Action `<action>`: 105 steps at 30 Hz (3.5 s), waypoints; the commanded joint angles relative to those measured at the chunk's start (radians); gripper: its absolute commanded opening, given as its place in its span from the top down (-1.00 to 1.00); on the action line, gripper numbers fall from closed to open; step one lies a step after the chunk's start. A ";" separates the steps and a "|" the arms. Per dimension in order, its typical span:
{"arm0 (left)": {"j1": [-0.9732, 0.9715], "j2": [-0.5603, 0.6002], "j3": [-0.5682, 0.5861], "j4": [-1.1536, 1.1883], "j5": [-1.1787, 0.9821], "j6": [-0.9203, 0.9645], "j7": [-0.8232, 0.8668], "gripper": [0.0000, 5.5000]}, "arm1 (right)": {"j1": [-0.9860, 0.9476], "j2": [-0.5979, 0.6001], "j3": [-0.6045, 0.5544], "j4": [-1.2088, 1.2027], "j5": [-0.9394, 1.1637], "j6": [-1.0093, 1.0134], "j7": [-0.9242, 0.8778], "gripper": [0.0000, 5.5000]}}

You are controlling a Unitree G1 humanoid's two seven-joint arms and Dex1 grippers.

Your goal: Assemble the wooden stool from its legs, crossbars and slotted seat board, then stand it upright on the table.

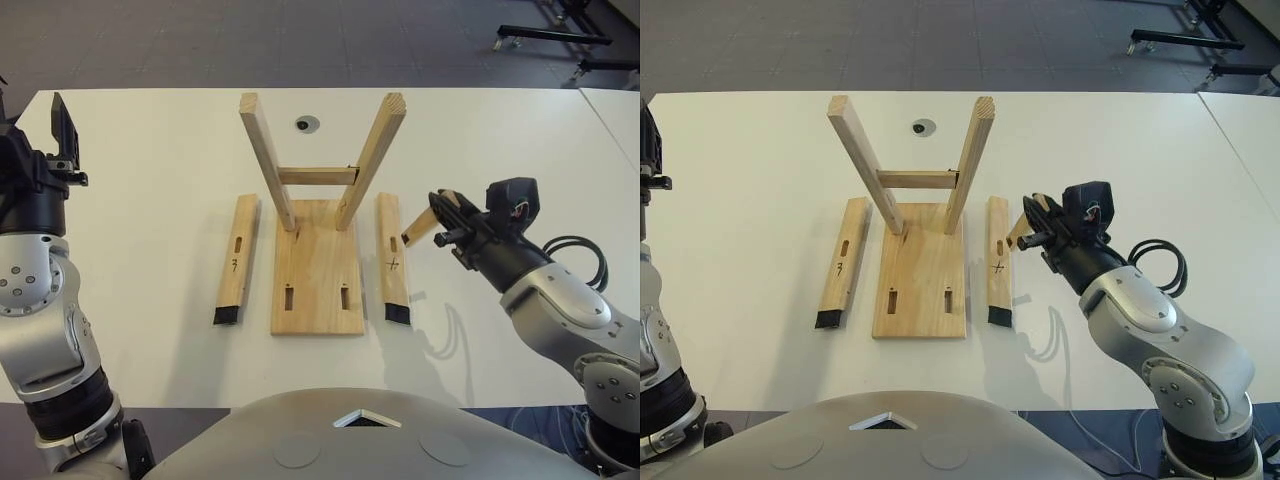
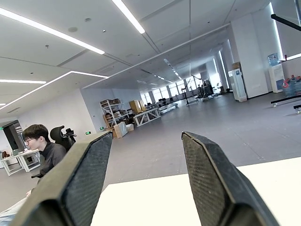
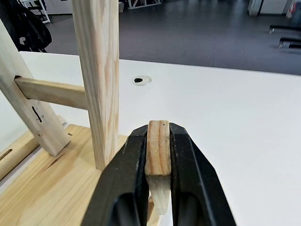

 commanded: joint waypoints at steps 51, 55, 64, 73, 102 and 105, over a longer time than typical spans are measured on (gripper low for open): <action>0.012 0.029 -0.066 0.032 0.015 0.010 -0.048 0.03 | 0.066 0.296 -0.011 -0.014 -0.081 0.153 -0.025 0.86; 0.019 0.033 -0.073 0.030 0.021 0.008 -0.052 0.03 | 0.109 0.301 -0.031 -0.010 -0.079 0.168 -0.030 0.86; 0.008 0.054 -0.074 0.044 0.024 0.003 -0.064 0.03 | 0.195 0.265 -0.039 -0.019 -0.128 0.191 -0.020 0.86; -0.007 0.050 -0.097 0.054 0.050 -0.014 -0.063 0.03 | 0.211 0.172 0.001 0.027 -0.277 0.137 0.071 0.86; 0.058 -0.179 -0.186 0.106 0.152 -0.190 0.141 0.03 | -0.345 0.075 0.133 1.106 -0.694 -0.364 0.768 0.29; 0.059 -0.181 -0.172 0.110 0.152 -0.198 0.147 0.03 | -0.392 0.094 0.095 1.193 -0.694 -0.437 0.789 0.13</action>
